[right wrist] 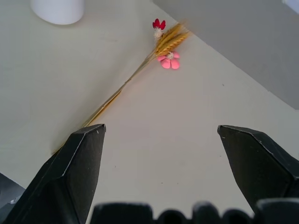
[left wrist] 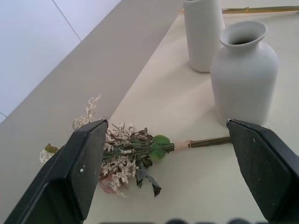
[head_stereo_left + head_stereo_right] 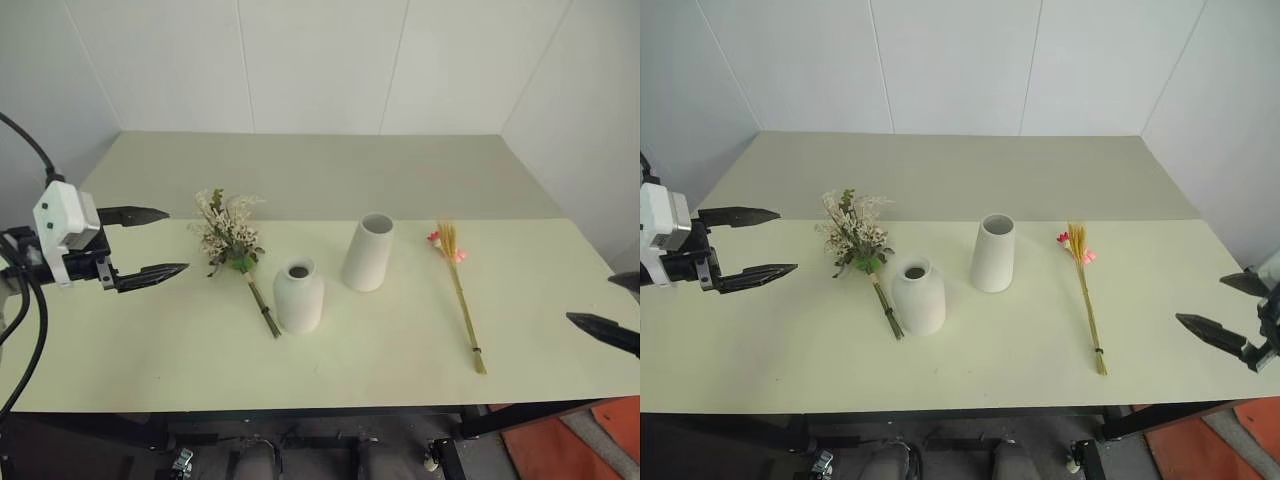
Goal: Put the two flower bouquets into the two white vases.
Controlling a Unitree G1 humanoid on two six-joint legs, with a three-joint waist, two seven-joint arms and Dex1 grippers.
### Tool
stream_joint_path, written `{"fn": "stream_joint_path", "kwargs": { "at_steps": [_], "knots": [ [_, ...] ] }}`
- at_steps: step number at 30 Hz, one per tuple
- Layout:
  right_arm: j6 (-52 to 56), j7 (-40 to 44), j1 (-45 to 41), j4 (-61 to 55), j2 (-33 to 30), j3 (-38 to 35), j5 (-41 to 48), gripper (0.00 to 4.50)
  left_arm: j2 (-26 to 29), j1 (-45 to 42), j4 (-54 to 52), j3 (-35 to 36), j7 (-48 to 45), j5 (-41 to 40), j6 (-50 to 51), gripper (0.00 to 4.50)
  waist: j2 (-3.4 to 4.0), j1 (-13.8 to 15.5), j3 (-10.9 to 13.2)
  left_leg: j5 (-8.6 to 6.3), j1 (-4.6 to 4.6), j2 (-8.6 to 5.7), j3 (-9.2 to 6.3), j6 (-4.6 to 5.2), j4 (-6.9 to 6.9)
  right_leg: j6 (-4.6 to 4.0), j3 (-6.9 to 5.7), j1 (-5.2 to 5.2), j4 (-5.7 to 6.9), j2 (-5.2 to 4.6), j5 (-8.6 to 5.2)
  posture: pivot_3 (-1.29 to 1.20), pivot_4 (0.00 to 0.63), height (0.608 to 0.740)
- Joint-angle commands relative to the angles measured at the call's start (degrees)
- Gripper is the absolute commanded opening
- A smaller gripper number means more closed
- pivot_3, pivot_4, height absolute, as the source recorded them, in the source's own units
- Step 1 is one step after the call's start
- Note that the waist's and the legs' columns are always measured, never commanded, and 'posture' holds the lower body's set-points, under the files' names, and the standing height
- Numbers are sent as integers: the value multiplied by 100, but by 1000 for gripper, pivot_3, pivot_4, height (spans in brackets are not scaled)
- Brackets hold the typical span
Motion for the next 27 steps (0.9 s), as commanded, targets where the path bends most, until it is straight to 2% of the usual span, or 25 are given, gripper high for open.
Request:
{"fn": "stream_joint_path", "kwargs": {
  "at_steps": [1, 5, 8, 13, 23, 27],
  "knots": [
    [788, -537, -1035, 274, -358, 1387, 249, 4498, -8, -305, -77, -163, -69, 6, -165, 4385, -1, -22, 0, 0, 6, 1, 1, 0, 0, -1, 1, 2, 0, 0, 0, 0, 150, 740],
    [1523, -1148, -2992, 1192, 21, 3298, 3, 4498, -33, -492, -93, -416, -154, 85, -266, 4385, -2, -57, 3, 1, -8, 0, 3, 1, -1, -5, 4, -10, -1, 0, 3, 0, 150, 740],
    [1768, -1305, -4038, 1996, 416, 4228, -241, 4498, -80, -594, -138, -573, -199, 119, -302, 4385, -2, -62, 4, 1, -25, -2, 2, 2, -2, -2, 6, -26, 2, 4, 7, 0, 150, 740],
    [1961, -1376, -5144, 3196, 873, 5052, -550, 4498, -152, -585, -253, -638, -147, 98, -272, 4385, -1, -23, 4, 3, -101, -5, 2, 4, 4, -8, 8, -100, 16, 7, 49, 0, 150, 740],
    [1978, -1331, -6006, 4888, 1688, 6002, -1132, 4498, -167, -213, -496, -573, -11, 173, -228, 4385, 0, 7, 4, 4, -103, -4, 2, 4, 9, -8, 6, -101, 20, 9, 50, 0, 150, 740],
    [1853, -1350, -6178, 5403, 1850, 6124, -1379, 3249, -158, -55, -598, -517, 69, 176, -194, 4500, 0, 6, 4, 4, -100, -1, 1, 5, 16, -6, 6, -97, 23, 11, 53, 0, 150, 740]
  ]
}}
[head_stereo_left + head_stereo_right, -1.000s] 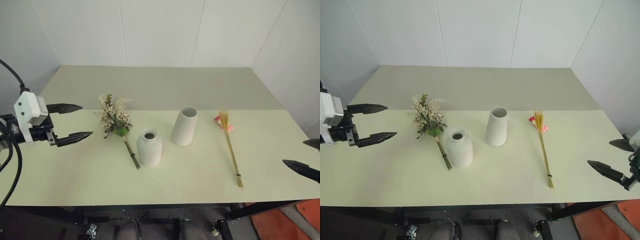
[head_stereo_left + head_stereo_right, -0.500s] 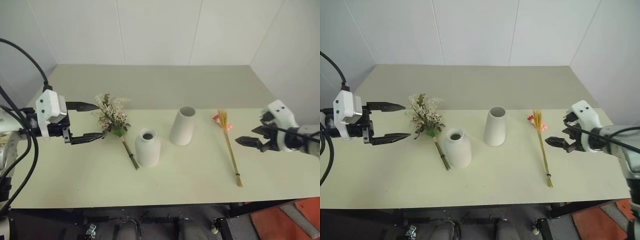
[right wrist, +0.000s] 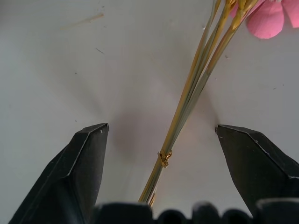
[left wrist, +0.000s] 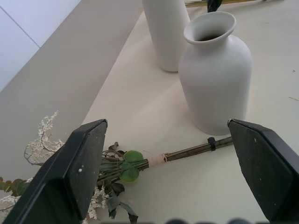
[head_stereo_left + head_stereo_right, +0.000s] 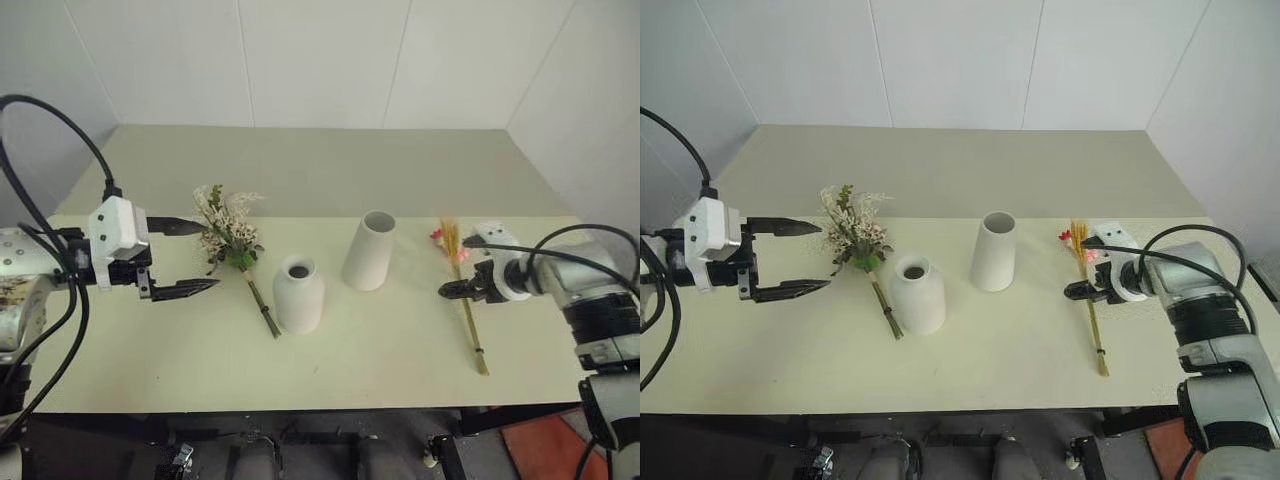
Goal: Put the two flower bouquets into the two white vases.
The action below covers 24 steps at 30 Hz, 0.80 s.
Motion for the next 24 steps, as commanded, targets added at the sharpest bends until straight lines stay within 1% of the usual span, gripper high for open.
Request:
{"fn": "stream_joint_path", "kwargs": {
  "at_steps": [1, 8, 9, 11, 12, 13, 14, 15, 16, 17, 19, 20, 22, 23, 24],
  "knots": [
    [-124, -7, -177, 283, 36, 15, -212, 2903, 62, 101, -218, 210, 101, -13, -13, 4500, 0, 0, 0, 0, 1, 0, 0, 0, 0, 0, 0, 0, 1, 0, 0, 0, 150, 740],
    [12, -27, -272, 375, 101, -50, -406, 331, 93, 244, -233, 281, 180, -16, -28, 4500, 1, 1, 0, 0, 2, 4, 0, 0, 0, -1, 0, 0, 3, 3, 0, 0, 150, 740],
    [22, -88, -256, 311, 103, -81, -432, 34, 96, 232, -215, 275, 182, -6, -37, 4500, 1, 1, -1, 0, 2, 3, 0, 0, 0, -1, 0, 0, 3, 3, 0, 0, 150, 740],
    [-64, -320, -209, 153, 135, -230, -495, 34, 104, 206, -187, 269, 175, 6, -45, 4500, 1, 1, -1, 0, 2, 3, 0, 0, 0, -1, 0, 0, 3, 3, 1, 0, 150, 740],
    [-226, -665, -172, 3, 211, -470, -553, 34, 110, 186, -172, 266, 174, 17, -52, 4500, 1, 0, -1, 0, 2, 4, 0, 0, 0, -1, 0, 0, 3, 3, 1, 0, 150, 740],
    [-741, -1311, -72, -266, 359, -861, -673, 34, 118, 159, -158, 259, 178, 33, -56, 4500, 1, -2, -1, 0, 2, 3, 0, 0, 0, -1, 0, 0, 4, 3, 1, 0, 150, 740],
    [-1496, -1954, 74, -705, 527, -1311, -772, 34, 129, 134, -142, 256, 182, 49, -61, 4500, 1, -6, 0, 0, 2, 3, 0, -1, 0, -2, 1, -2, 5, 3, 1, 0, 150, 740],
    [-2028, -2378, 188, -1016, 655, -1611, -842, 34, 137, 118, -127, 256, 181, 60, -66, 4500, 2, -10, 0, 1, 0, 5, -1, -1, 0, -1, 0, -3, 5, 6, 2, 0, 150, 740],
    [-3018, -2968, 352, -1444, 846, -1902, -1002, 34, 147, 96, -112, 255, 178, 62, -60, 4500, 3, -8, 1, 1, -2, 4, 0, -2, 0, 0, 3, -9, 9, 5, 2, 0, 150, 740],
    [-3737, -3286, 442, -1776, 1028, -2159, -1019, 34, 154, 77, -98, 254, 173, 64, -57, 4500, 4, -5, 2, 2, -4, 4, -1, -3, -2, 1, 2, -11, 9, 6, 2, 0, 150, 740],
    [-4558, -3621, 508, -2196, 1222, -2348, -1118, 34, 162, 41, -72, 246, 166, 73, -55, 4500, 7, -9, 3, 2, -7, 5, -3, -4, -4, 1, 3, -16, 11, 8, 1, 0, 150, 740],
    [-4467, -3625, 367, -2460, 1476, -2634, -714, 34, 167, 6, -47, 225, 159, 97, -66, 4500, 7, -8, 3, 3, -7, 5, -3, -4, -6, 1, 3, -16, 9, 9, 2, 0, 150, 740],
    [-4437, -3347, 129, -2942, 1856, -3017, 141, 34, 181, -91, 16, 165, 114, 141, -88, 4500, 7, -13, 3, 2, -5, 8, -4, -4, -5, 0, 2, -9, 7, 10, 2, 0, 150, 740],
    [-4448, -3247, 36, -3129, 2029, -3143, 480, 34, 182, -139, 37, 143, 95, 145, -85, 4500, 7, -11, 3, 3, -4, 9, -4, -4, -4, -1, 2, -6, 7, 11, 3, 0, 150, 740],
    [-4479, -3193, -10, -3229, 2117, -3183, 627, 34, 179, -182, 64, 125, 78, 150, -85, 4500, 7, -10, 3, 3, -1, 10, -4, -4, -3, -1, 1, -3, 8, 12, 3, 0, 150, 740]
  ]
}}
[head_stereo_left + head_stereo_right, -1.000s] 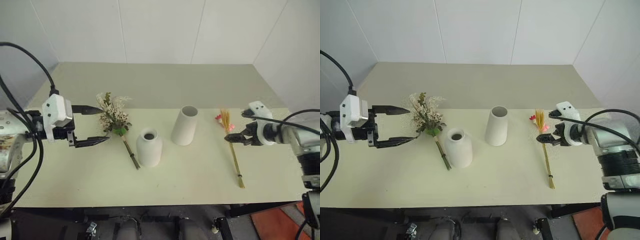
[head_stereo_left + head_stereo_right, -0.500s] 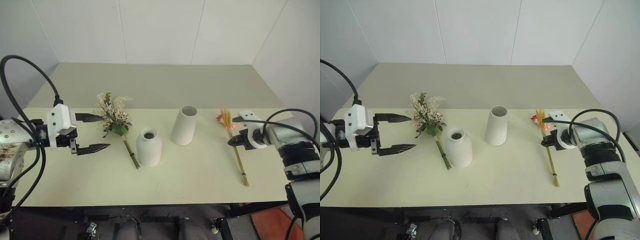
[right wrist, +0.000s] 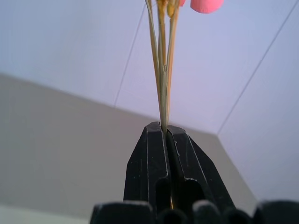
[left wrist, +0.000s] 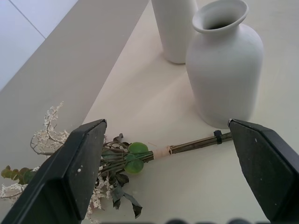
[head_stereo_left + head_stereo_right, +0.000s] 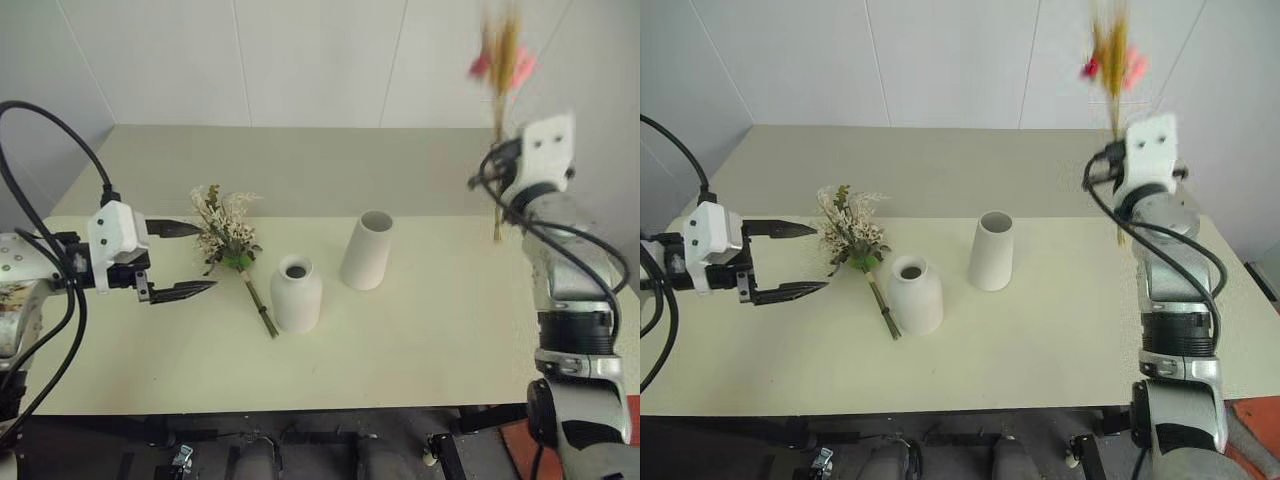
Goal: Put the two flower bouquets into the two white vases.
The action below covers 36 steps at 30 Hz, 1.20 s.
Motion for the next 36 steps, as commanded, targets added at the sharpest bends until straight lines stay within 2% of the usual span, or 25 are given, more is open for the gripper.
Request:
{"fn": "stream_joint_path", "kwargs": {
  "at_steps": [1, 4, 11, 22, 29, 36],
  "knots": [
    [-162, 138, -289, -676, 337, -433, 910, 34, 117, -232, 34, 46, -46, 20, -96, 4500, 1, 1, 0, 0, 2, 2, -1, 0, 1, -1, -1, 2, 1, 2, 1, 0, 150, 740],
    [177, -43, -438, -1052, 800, -434, 1497, 34, 115, -342, 120, 15, -73, 48, -107, 4500, 2, -1, -2, 0, 11, 3, -1, 0, 1, -4, -1, 9, 3, 2, 2, 0, 150, 740],
    [420, -84, 5, -1440, 1216, 17, 1675, 34, 155, -262, 122, 97, -97, 65, -93, 4500, 3, 3, -2, 0, 7, 4, 0, 0, 0, -6, -2, 7, 1, 3, 3, 0, 150, 740],
    [349, -137, 211, -1346, 1488, 389, 1565, 34, 228, -2, -53, 289, -8, 22, -18, 4500, 5, -15, -4, 1, 11, 8, 0, 0, 0, -9, -1, 5, 4, 7, 4, 0, 150, 740],
    [249, -207, -136, -1570, 1409, 429, 1451, 34, 247, 95, -101, 356, 18, 9, -11, 4500, 5, -21, -4, 1, 10, 8, 0, 0, 0, -10, -1, 4, 4, 6, 4, 0, 150, 740],
    [370, -258, -75, -1896, 1458, 610, 1412, 34, 229, 115, -114, 355, 52, 0, -16, 4500, 5, -19, -4, 1, 7, 8, 0, 0, -1, -10, -1, 2, 2, 6, 4, 0, 150, 740]
  ]
}}
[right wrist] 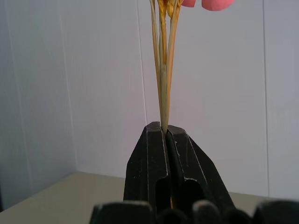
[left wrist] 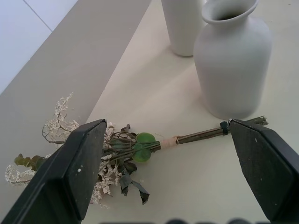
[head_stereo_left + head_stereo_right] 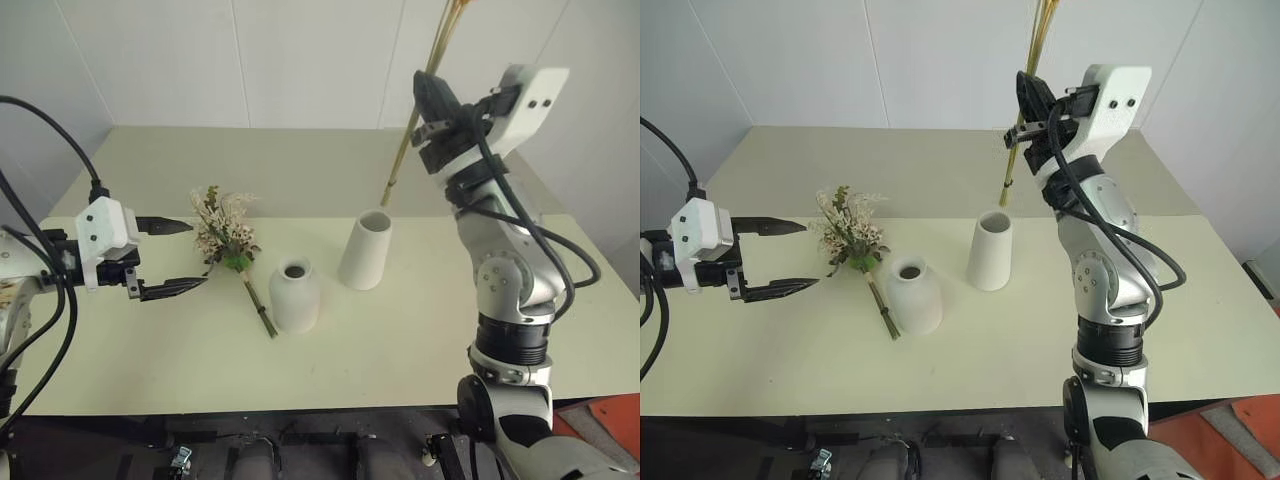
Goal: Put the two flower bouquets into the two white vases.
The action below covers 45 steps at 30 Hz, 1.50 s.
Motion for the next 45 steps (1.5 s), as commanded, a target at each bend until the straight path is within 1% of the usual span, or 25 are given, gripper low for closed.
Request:
{"fn": "stream_joint_path", "kwargs": {
  "at_steps": [1, 5, 9, 12, 14, 15, 18, 21, 23, 26, 27, 29, 31, 32, 33, 35, 37, 39, 40, 41, 42, 45],
  "knots": [
    [58, -45, 15, -372, 12, 76, 38, 34, 89, -10, -137, 206, 47, -53, -37, 4500, 0, 0, 0, 0, 0, 0, 0, 0, 0, 0, 0, 0, 1, 0, 0, 0, 150, 740],
    [53, -49, 262, -464, 116, 188, 24, 34, 84, -23, -104, 191, 51, -37, -56, 4500, 0, 0, 0, 0, 0, 1, 0, 0, 0, -1, 0, 0, 0, 1, 0, 0, 150, 740],
    [-265, 41, 511, -77, 142, 340, -298, 34, 76, -43, -93, 172, 54, -33, -63, 4500, 0, 1, 0, 0, 0, 1, 0, 0, 0, -1, 0, 0, 0, 1, 0, 0, 150, 740],
    [-455, 160, 560, 157, 161, 352, -361, 34, 93, -37, -101, 181, 47, -31, -61, 4500, 0, 0, 0, 0, 1, 1, 0, 0, 1, -1, 0, 0, 0, 1, 0, 0, 150, 740],
    [-560, 202, 611, 200, 170, 391, -438, 560, 113, -7, -121, 220, 39, -47, -47, 4500, 0, -1, 0, 0, 0, 1, 0, 0, 0, -1, 0, -1, -1, 2, 0, 0, 150, 740],
    [-553, 223, 659, 172, 187, 405, -423, 751, 123, 17, -132, 244, 37, -51, -41, 4500, 0, 0, 0, 0, -1, 1, 0, 0, -1, -1, 0, -2, -2, 2, 0, 0, 150, 740],
    [-468, 213, 746, 75, 258, 405, -358, 1789, 143, 57, -145, 272, 42, -51, -37, 4500, 0, -9, 0, 0, -1, 1, 0, 0, -2, -1, 0, -2, -3, 2, 0, 0, 150, 740],
    [-112, 213, 1006, -372, 240, 474, -224, 2773, 145, 69, -156, 282, 57, -54, -34, 4500, 0, -6, 0, 0, -1, 1, 0, 0, -2, -1, 0, -2, 0, 2, 0, 0, 150, 740],
    [216, 241, 1253, -741, 59, 578, -252, 3486, 139, 81, -150, 293, 68, -50, -41, 4500, 0, -1, 0, 0, -1, 1, 0, 0, -2, -1, 0, -1, -1, 2, 0, 0, 150, 740],
    [1020, 444, 1997, -1627, -679, 566, -182, 4486, 5, 278, -251, 421, 325, -137, 216, 4500, 0, 44, 0, 0, -3, 0, 0, 0, -2, -1, -2, 0, -5, -2, 0, 0, 150, 740],
    [1253, 493, 2194, -1849, -899, 468, -81, 4486, -130, 352, -313, 499, 511, -244, 372, 4500, 0, 52, 0, 0, -4, -1, 0, 0, -2, 0, -3, 2, -10, -6, -2, 0, 150, 740],
    [1517, 697, 2526, -2154, -1394, 291, 6, 4486, -396, 447, -484, 563, 1069, -381, 925, 4500, -1, 62, 0, 0, -4, -8, 4, 0, -1, 2, -3, 2, -9, -14, -3, 0, 150, 740],
    [1828, 915, 2735, -2359, -1864, 108, 163, 4486, -442, 500, -712, 398, 1609, -197, 1562, 4500, -3, 55, 0, 0, -2, -8, 4, 0, 3, 6, -4, 5, -7, -15, -3, 0, 150, 740],
    [2170, 1015, 2774, -2460, -2228, -1, 228, 4486, -536, 468, -970, 253, 2093, -75, 2058, 4500, -4, 55, -1, 0, -1, -8, 2, 0, 5, 18, -3, 5, -5, -13, -9, 0, 150, 740],
    [2461, 1140, 2780, -2508, -2533, -165, 363, 4486, -745, 377, -1199, 171, 2609, -54, 2474, 4500, -2, 55, 0, 0, 4, -8, 0, 0, 5, 25, -4, 8, -5, -11, -12, 0, 150, 740],
    [2692, 1659, 2814, -2597, -3135, -607, 787, 4486, -1228, -107, -1566, 161, 3468, -496, 3740, 4500, -5, 89, 0, 0, 18, -11, 0, 0, 4, 31, 0, 23, -5, -15, -15, 0, 150, 740],
    [2861, 2169, 2801, -2608, -3707, -858, 1151, 4486, -1612, -583, -1768, 221, 3994, -876, 4886, 4500, -13, 102, 0, 0, 19, -9, -13, 0, 8, 39, -9, 31, -9, -8, -19, 0, 150, 740],
    [2900, 2662, 2864, -2616, -4401, -999, 1208, 4486, -2066, -1229, -1611, 137, 4622, -872, 6358, 4500, -16, 86, 0, 0, 19, -8, -21, 0, 9, 39, -8, 34, -12, -2, -18, 0, 150, 740],
    [2903, 2787, 2873, -2596, -4597, -1041, 1236, 4486, -2240, -1483, -1502, 116, 4874, -798, 6908, 4500, -17, 82, 0, 0, 19, -9, -24, 0, 11, 39, -6, 35, -11, 0, -19, 0, 150, 740],
    [2918, 2849, 2848, -2536, -4707, -1112, 1307, 4486, -2381, -1745, -1341, 37, 5126, -619, 7468, 4500, -22, 72, -3, 0, 22, -13, -28, 1, 11, 45, -7, 39, -12, 1, -21, 0, 150, 740],
    [2974, 2835, 2774, -2459, -4735, -1155, 1387, 4486, -2604, -1963, -1183, 104, 5394, -419, 7870, 4500, -23, 48, -3, 0, 28, -12, -33, 1, 10, 46, -8, 47, -16, 4, -22, 0, 150, 740],
    [3063, 2741, 2680, -2343, -4772, -1173, 1437, 4486, -2978, -2385, -625, 177, 6064, -259, 8233, 4500, -24, -9, -2, -1, 49, -14, -37, 1, 9, 47, -2, 66, -18, 7, -23, 0, 150, 740]
  ]
}}
